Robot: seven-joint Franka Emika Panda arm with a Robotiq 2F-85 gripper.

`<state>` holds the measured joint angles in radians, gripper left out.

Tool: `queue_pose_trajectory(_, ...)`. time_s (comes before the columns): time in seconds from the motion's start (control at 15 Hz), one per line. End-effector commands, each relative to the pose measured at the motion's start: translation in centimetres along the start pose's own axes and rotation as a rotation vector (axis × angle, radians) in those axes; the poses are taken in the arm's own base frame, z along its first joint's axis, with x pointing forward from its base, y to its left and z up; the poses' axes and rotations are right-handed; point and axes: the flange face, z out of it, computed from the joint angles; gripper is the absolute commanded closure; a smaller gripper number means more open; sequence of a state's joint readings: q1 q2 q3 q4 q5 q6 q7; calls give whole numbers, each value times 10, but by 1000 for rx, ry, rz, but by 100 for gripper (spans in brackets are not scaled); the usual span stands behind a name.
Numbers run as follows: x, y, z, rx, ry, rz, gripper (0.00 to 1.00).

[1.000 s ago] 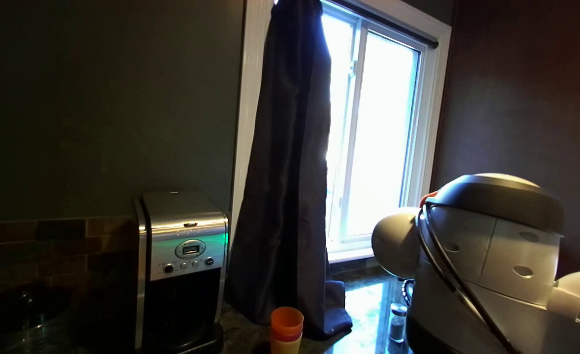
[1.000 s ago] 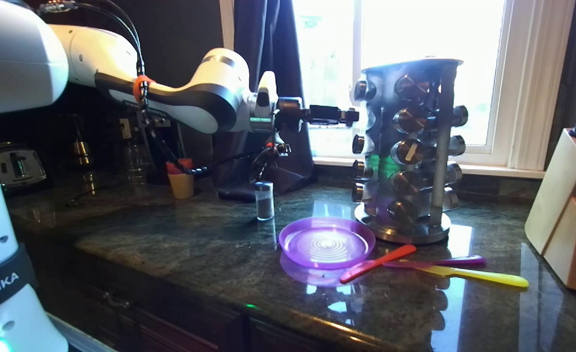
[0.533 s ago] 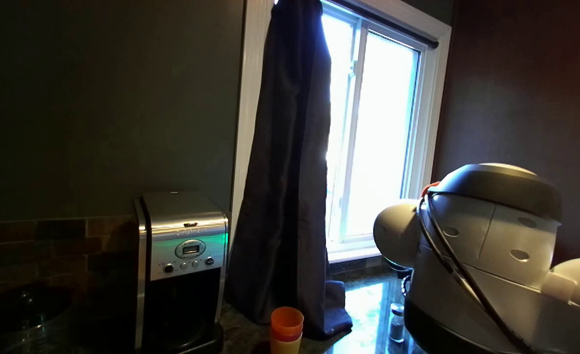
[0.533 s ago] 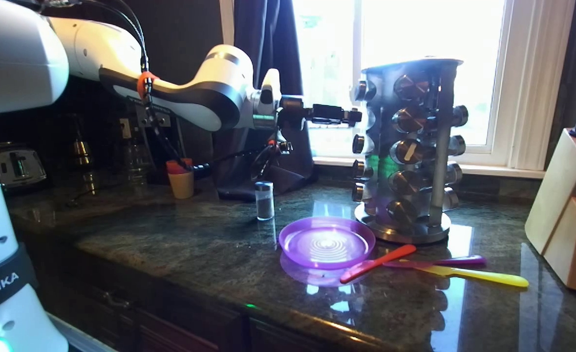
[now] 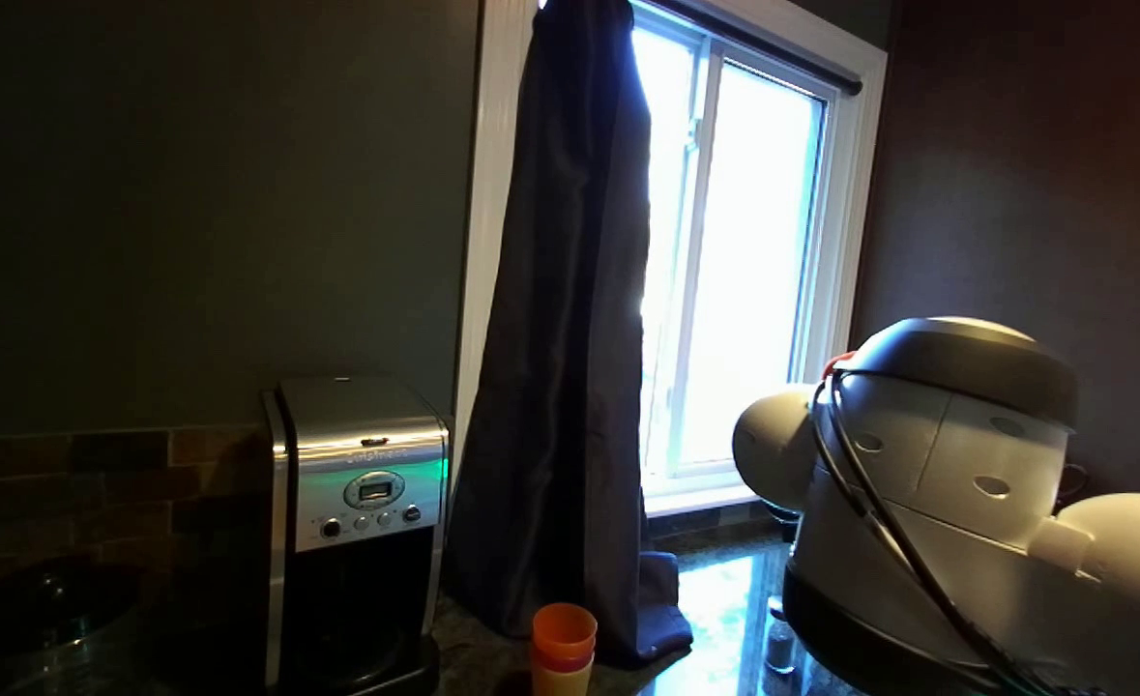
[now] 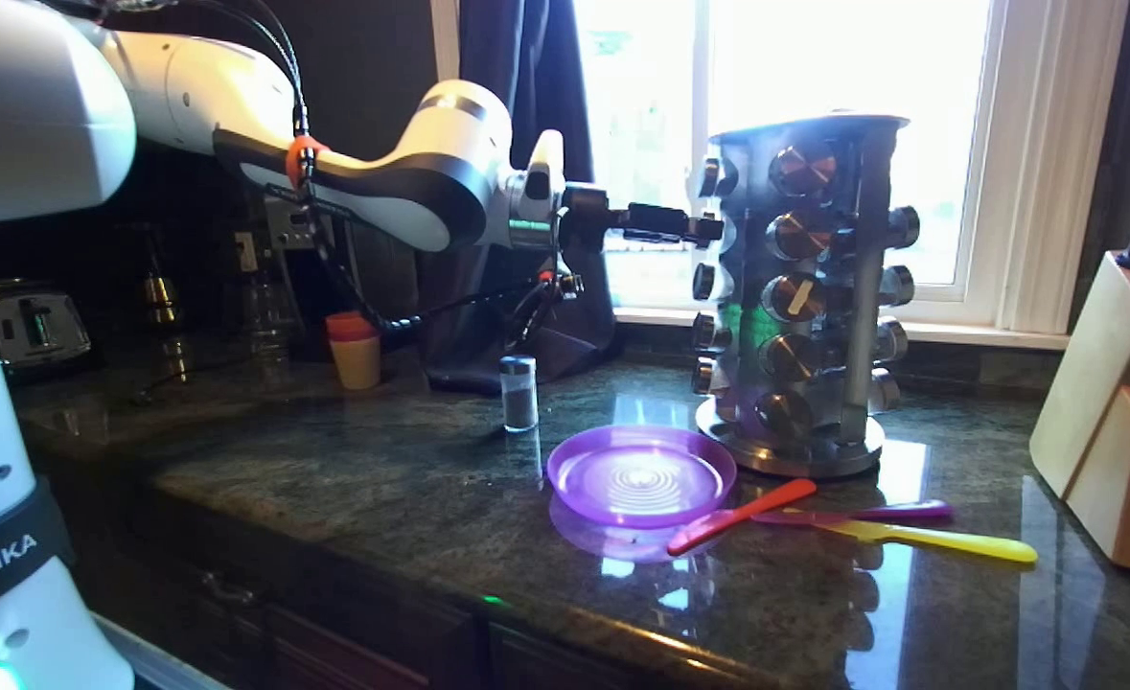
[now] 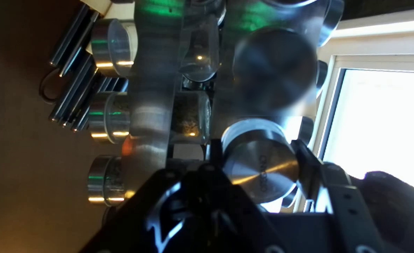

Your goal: Place the empty spice bottle on the spice rack

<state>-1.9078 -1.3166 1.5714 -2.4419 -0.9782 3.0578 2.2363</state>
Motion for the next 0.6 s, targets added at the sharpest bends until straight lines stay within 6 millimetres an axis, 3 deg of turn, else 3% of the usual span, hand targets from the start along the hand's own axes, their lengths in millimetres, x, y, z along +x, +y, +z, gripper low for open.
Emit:
queue_pose_trajectory(0.0, -8, 4, 9, 6, -73, 2, 24)
queue_pose_trajectory(0.2, -12, 10, 13, 3, -110, -16, 2)
queue_pose_trajectory(0.53, -9, 20, 9, 12, -168, -72, 0)
